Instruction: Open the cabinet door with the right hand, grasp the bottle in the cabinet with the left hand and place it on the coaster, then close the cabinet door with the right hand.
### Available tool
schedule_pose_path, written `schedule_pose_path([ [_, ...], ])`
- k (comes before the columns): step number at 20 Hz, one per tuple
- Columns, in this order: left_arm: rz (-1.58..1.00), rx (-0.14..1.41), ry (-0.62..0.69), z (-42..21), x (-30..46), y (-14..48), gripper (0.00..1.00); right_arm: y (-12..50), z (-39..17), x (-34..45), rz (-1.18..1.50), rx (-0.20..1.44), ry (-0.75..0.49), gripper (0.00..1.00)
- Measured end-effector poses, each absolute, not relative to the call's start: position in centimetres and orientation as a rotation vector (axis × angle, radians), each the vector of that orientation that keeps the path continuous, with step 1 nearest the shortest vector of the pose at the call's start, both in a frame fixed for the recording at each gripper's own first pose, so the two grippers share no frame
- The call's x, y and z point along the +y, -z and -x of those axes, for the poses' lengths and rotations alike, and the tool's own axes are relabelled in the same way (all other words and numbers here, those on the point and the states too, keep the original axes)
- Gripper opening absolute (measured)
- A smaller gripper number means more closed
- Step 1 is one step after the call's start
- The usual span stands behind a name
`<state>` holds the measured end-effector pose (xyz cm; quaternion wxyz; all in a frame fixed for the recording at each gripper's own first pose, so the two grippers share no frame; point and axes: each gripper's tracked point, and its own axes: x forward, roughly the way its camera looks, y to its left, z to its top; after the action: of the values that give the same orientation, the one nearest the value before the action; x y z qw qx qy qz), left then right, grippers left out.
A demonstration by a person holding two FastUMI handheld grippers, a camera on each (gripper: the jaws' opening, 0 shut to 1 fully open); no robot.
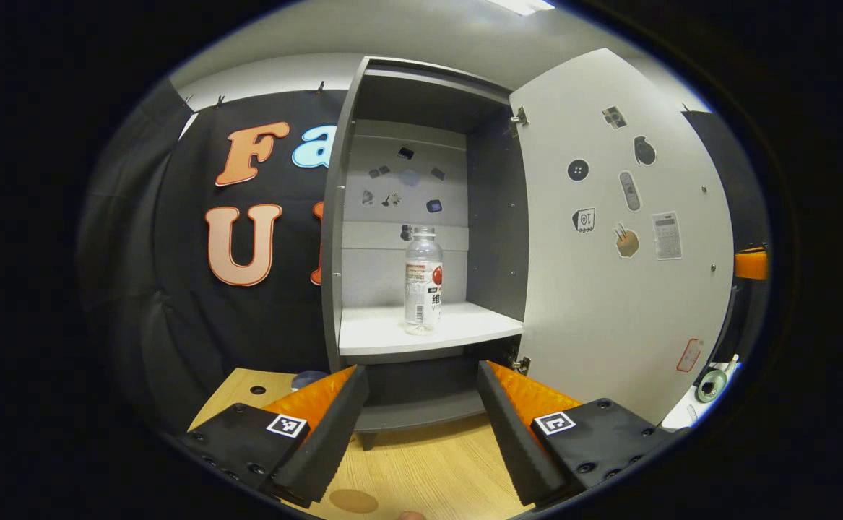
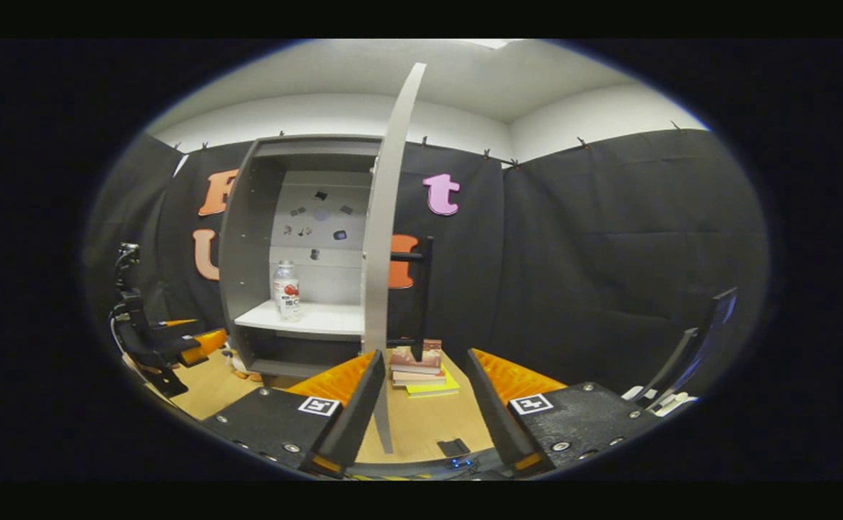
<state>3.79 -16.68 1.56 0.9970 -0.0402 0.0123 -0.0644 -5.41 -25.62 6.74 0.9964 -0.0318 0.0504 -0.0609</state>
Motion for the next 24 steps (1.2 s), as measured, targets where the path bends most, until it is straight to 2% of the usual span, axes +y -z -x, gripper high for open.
schedule_pose_path([
  [2,0.075,0.017,0.138,-4.4,-16.7,-2.0,0.99,-7.3,6.3,-24.2,0.036,0.088,0.116,0.78],
  [3,0.071,0.013,0.147,-4.9,-16.7,-2.1,0.99,-7.5,6.8,-23.3,0.022,0.083,0.109,0.72],
  [4,0.068,0.006,0.156,-5.3,-16.8,-2.4,0.99,-7.6,7.0,-22.4,0.010,0.079,0.102,0.72],
  [6,0.064,0.007,0.172,-6.4,-16.8,-2.7,0.99,-7.8,7.2,-20.6,-0.003,0.068,0.092,0.80],
  [7,0.059,0.006,0.180,-7.0,-16.7,-2.9,0.99,-7.8,7.0,-20.0,-0.007,0.065,0.096,0.72],
  [8,0.055,0.002,0.187,-7.6,-16.7,-3.3,0.99,-7.9,6.6,-19.3,-0.011,0.066,0.097,0.77],
  [11,0.047,-0.002,0.213,-10.1,-16.7,-3.8,0.99,-8.4,5.1,-16.8,-0.033,0.054,0.086,0.79],
  [18,0.021,-0.020,0.266,-16.3,-17.1,-4.5,0.99,-7.9,1.4,-13.1,-0.034,0.056,0.091,0.89],
  [24,0.043,-0.045,0.278,-21.8,-17.4,-5.4,0.99,-8.2,-1.3,-10.9,-0.003,0.045,0.105,0.91],
])
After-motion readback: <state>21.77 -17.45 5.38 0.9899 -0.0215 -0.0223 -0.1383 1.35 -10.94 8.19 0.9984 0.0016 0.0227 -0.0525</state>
